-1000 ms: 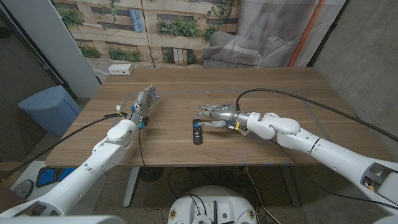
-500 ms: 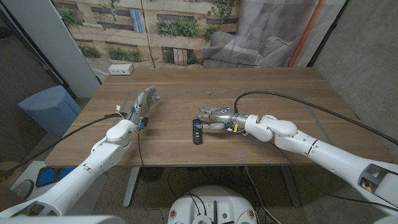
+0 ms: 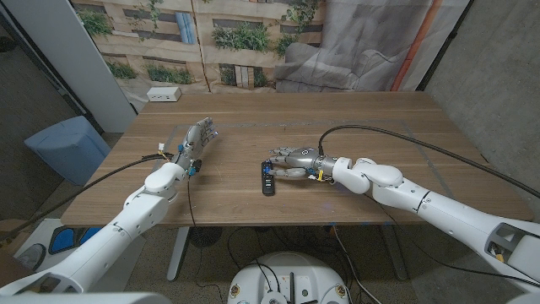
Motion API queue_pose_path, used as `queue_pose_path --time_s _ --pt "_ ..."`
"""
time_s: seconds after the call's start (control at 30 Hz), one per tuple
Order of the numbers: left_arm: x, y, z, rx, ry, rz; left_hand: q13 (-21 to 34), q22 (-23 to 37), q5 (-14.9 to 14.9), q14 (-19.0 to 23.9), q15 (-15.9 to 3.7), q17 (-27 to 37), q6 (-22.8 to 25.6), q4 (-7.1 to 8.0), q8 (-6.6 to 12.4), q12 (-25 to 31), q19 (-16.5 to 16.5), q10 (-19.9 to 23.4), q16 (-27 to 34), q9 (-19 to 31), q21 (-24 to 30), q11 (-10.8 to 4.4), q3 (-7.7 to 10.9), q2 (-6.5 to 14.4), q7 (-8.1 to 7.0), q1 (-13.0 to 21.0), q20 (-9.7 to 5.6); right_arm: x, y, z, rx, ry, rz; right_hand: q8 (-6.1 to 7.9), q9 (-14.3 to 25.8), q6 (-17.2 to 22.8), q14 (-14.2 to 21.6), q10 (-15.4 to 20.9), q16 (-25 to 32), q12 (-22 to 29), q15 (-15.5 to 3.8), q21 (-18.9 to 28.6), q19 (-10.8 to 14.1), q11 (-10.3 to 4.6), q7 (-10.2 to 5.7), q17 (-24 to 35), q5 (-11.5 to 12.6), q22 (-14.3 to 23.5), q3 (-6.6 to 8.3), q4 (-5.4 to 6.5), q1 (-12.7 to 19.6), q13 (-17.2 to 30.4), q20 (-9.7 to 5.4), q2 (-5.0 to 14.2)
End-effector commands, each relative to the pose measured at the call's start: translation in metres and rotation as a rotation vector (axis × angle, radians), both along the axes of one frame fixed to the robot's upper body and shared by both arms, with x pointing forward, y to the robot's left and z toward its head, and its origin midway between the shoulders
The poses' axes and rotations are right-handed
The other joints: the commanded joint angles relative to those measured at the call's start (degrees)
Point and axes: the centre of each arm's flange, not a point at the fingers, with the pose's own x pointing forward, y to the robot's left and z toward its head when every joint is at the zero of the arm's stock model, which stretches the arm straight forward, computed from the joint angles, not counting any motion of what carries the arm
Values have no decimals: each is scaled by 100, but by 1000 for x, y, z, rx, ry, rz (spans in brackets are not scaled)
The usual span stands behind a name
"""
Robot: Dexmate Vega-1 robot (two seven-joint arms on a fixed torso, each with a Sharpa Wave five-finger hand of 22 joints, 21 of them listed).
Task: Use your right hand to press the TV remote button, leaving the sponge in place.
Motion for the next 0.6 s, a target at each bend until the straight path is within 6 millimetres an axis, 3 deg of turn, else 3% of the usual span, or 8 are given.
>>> queue_pose_path --time_s 0.03,0.6 --pt "-2 -2 -3 -1 2 3 6 18 36 52 22 28 7 29 -3 12 4 23 0 18 28 51 31 391 15 -40 10 -1 -3 -4 -8 -13 0 5 7 -33 -131 -51 27 38 20 34 4 16 -26 21 28 20 55 1 -27 11 -13 745" --pt "-2 -3 -3 -3 8 9 7 18 37 45 13 30 4 38 -3 10 9 20 -2 18 29 45 34 392 7 -43 11 -7 5 -7 -81 -79 -21 10 9 -21 -158 -89 35 37 23 28 -22 23 -24 50 35 22 78 5 -33 13 -29 742"
